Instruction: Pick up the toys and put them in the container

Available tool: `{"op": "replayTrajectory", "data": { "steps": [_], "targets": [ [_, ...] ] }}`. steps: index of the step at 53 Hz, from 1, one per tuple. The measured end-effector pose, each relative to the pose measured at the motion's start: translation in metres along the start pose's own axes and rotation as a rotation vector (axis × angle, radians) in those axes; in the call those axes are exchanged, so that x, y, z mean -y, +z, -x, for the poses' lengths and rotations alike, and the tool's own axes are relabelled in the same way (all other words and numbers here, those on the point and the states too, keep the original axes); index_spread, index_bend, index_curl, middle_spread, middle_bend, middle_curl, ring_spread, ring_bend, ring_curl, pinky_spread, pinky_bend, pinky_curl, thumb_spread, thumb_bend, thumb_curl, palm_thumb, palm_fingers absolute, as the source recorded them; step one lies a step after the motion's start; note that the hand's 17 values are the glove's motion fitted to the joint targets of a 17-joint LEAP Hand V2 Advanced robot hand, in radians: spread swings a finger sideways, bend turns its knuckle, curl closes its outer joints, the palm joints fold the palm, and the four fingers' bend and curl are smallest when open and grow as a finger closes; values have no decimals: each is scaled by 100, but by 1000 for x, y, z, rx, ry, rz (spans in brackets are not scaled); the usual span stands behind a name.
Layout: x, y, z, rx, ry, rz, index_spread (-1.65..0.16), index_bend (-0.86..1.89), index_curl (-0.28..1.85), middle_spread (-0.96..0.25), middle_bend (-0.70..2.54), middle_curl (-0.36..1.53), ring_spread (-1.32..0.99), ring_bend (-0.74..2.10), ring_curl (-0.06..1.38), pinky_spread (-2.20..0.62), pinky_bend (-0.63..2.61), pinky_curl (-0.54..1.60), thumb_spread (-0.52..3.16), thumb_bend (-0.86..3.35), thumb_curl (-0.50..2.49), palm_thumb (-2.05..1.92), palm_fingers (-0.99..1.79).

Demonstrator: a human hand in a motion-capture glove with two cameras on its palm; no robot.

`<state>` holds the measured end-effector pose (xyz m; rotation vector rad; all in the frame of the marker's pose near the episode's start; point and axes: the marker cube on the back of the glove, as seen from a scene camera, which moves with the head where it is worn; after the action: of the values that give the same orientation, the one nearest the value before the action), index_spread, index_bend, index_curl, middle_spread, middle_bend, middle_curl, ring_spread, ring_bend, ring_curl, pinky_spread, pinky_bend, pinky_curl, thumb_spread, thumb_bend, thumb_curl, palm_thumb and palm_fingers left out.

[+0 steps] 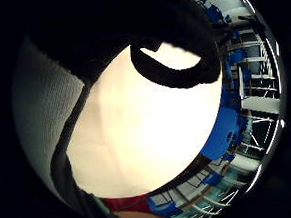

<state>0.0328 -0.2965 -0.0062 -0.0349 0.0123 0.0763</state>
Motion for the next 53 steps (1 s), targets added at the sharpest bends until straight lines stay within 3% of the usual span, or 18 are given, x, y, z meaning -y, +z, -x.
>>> {"op": "replayTrajectory", "data": {
  "steps": [10,18,32,36,38,39,40,42,53],
  "targets": [
    [20,27,3,14,-16,2,-38,15,22,-11,14,30,-3,19,32,14,107,32,114,-2,32,0,-13],
    [33,35,7,-117,-24,-5,-39,17,24,-10,13,28,-1,14,30,14,114,34,113,-3,31,-2,-13],
    [42,51,4,-154,-2,175,-40,19,27,-6,14,25,6,18,27,9,131,38,112,-2,29,-1,-5],
    [42,51,8,-181,-14,174,-41,23,28,-7,16,25,7,22,27,6,126,37,115,-1,30,1,4],
    [41,51,10,-190,-19,172,-42,26,30,-8,19,26,6,32,30,4,119,34,117,0,31,4,17],
    [41,52,11,-192,-21,170,-42,25,29,-11,33,29,2,40,31,0,110,31,120,2,32,9,38],
    [41,52,12,-193,-23,166,-42,24,28,-10,23,26,4,37,28,1,111,31,119,1,31,7,28],
    [40,53,15,-190,-25,157,-41,23,29,-14,41,32,-2,44,31,-6,101,28,123,4,33,13,48],
    [31,57,35,-194,-37,49,-38,20,34,-24,57,41,-20,54,37,-22,96,28,132,13,40,34,66]
  ]
}}
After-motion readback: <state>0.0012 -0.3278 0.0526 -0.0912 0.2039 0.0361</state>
